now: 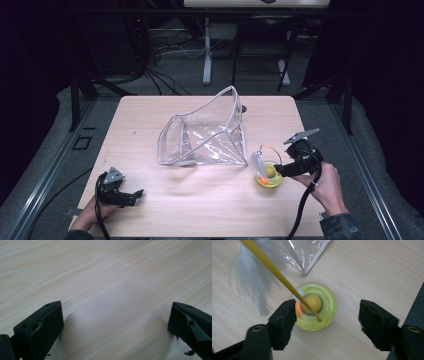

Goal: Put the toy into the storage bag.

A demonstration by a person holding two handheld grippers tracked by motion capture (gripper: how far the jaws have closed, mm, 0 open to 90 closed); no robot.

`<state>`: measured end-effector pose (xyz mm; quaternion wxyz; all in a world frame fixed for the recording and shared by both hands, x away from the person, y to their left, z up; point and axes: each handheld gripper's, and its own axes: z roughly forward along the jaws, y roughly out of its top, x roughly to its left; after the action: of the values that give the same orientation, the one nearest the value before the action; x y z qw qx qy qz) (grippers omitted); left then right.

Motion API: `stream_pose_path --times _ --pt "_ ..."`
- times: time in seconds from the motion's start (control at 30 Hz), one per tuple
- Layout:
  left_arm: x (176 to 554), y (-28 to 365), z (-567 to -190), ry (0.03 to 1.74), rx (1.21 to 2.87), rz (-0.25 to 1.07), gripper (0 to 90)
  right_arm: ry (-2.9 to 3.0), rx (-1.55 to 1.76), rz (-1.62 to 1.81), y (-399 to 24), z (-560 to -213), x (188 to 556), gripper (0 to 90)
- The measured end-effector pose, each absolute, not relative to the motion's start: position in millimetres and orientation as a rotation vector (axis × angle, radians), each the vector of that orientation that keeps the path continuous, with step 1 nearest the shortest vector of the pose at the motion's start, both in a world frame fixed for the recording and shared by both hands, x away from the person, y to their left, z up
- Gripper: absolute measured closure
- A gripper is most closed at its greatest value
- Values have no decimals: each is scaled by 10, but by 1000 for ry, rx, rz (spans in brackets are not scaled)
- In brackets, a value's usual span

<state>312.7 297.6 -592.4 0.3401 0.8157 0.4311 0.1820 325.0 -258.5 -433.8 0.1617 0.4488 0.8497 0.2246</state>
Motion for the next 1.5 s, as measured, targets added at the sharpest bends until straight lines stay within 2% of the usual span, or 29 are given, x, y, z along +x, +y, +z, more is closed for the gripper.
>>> stream_pose_path --times 0.03,0.07,0.1,0.13,0.23,0.27,0.37,0.4,0.47,0.63,0.8,1.5 --pt "3127 2976 -5924 1122 2123 474 0 2439 1277 628 -2579 -4326 3258 363" --pt "3127 2976 -5924 1122 2123 474 0 2442 1266 621 -2568 -4312 3263 435" --pt "3127 2976 -5924 1122 2123 474 0 2442 1266 621 -2568 -4312 3263 435" --pt "3127 2976 -5924 1122 2123 473 0 2439 1263 623 -2554 -4308 3267 505" --pt "3126 2975 -5925 1125 2121 472 0 2457 1252 617 -2550 -4298 3272 554" --pt "3127 2976 -5924 1123 2123 474 0 2460 1255 631 -2539 -4298 3270 610" --pt "3127 2976 -5924 1123 2123 473 0 2473 1244 617 -2528 -4290 3272 691" --pt "3126 2975 -5925 1125 2121 472 0 2473 1244 617 -2528 -4290 3272 691" --pt "3127 2976 -5925 1123 2122 473 0 2498 1226 612 -2515 -4282 3274 764" --pt "3126 2975 -5925 1125 2121 472 0 2510 1209 598 -2495 -4273 3279 838" --pt "3126 2974 -5925 1126 2121 472 0 2519 1202 592 -2467 -4257 3294 872" --pt "3126 2975 -5925 1126 2121 472 0 2574 1163 566 -2410 -4096 3390 879"
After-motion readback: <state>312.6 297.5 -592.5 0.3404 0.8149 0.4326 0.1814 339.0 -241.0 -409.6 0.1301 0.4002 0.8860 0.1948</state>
